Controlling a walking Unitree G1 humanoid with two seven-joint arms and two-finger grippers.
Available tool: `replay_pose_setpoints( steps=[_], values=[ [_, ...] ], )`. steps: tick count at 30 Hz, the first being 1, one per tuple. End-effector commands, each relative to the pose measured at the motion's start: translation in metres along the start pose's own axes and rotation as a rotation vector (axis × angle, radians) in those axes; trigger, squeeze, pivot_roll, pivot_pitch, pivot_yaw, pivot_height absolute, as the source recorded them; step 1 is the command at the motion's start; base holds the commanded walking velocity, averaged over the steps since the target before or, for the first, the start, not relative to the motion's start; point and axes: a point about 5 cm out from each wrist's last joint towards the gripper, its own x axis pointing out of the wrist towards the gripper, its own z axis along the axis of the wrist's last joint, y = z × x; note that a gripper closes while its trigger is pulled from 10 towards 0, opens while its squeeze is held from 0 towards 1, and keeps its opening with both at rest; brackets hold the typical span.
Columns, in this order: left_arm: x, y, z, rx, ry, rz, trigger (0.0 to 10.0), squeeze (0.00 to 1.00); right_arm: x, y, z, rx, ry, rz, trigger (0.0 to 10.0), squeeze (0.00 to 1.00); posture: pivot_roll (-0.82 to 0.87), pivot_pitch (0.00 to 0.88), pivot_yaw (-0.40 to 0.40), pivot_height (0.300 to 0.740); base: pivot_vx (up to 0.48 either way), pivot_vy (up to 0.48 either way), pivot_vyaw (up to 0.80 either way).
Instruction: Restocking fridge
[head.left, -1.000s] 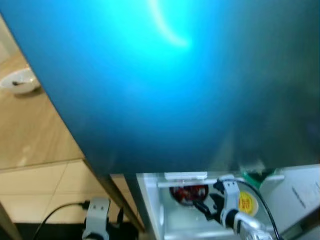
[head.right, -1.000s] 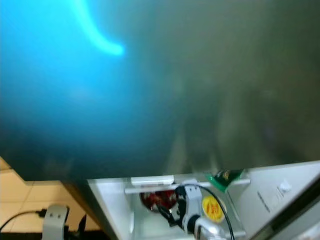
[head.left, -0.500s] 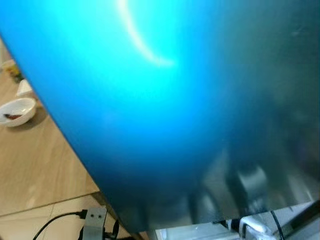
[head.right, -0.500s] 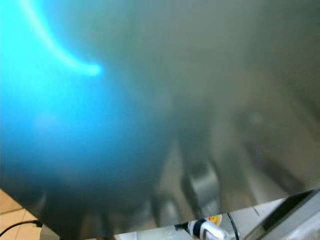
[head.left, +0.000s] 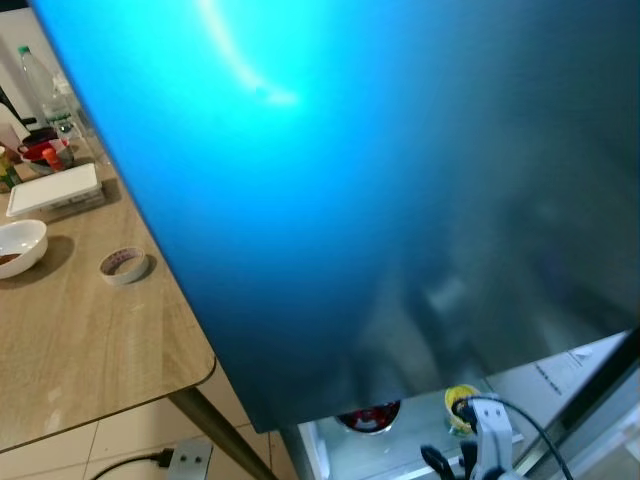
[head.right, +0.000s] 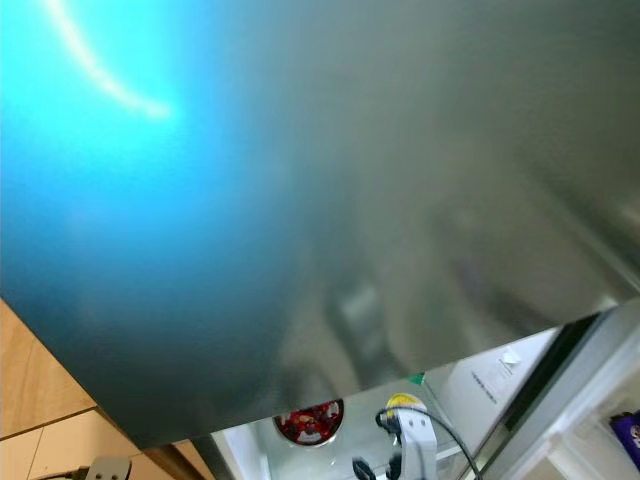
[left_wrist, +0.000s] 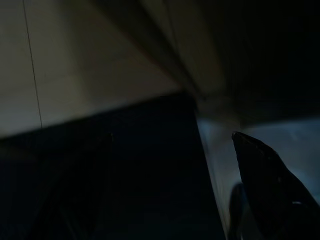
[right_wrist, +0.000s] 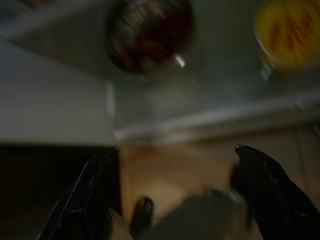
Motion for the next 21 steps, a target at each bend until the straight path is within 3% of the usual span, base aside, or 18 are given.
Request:
replay_pose_setpoints(
  steps=[1, 5, 11, 17, 21],
  values=[
    [-0.003, -0.001, -0.013, -0.032, 0.064, 0.02, 10.0, 0.0, -0.001, -0.002, -0.005, -0.002, 0.028, -0.029, 10.0, 0.0, -0.03, 0.0, 0.037, 0.74, 0.0, 0.0, 0.0],
    [-0.012, 0.008, -0.035, -0.097, 0.181, 0.095, 10.0, 0.0, -0.008, -0.014, -0.022, 0.027, 0.112, -0.171, 10.0, 0.0, -0.03, 0.0, 0.034, 0.74, 0.0, 0.0, 0.0],
    [-0.015, 0.007, -0.043, -0.133, 0.233, 0.112, 10.0, 0.0, -0.01, -0.012, -0.03, 0.075, 0.132, -0.124, 10.0, 0.0, -0.03, 0.0, 0.029, 0.74, 0.0, 0.0, 0.0],
    [-0.011, -0.003, -0.041, -0.126, 0.241, 0.081, 10.0, 0.0, -0.014, -0.013, -0.041, 0.071, 0.185, -0.161, 10.0, 0.0, -0.04, 0.0, 0.026, 0.74, 0.0, 0.0, 0.0],
    [-0.006, -0.008, -0.032, -0.144, 0.233, 0.077, 10.0, 0.0, -0.017, -0.018, -0.048, -0.013, 0.251, -0.226, 10.0, 0.0, -0.05, 0.0, 0.025, 0.74, 0.0, 0.0, 0.0]
  ],
)
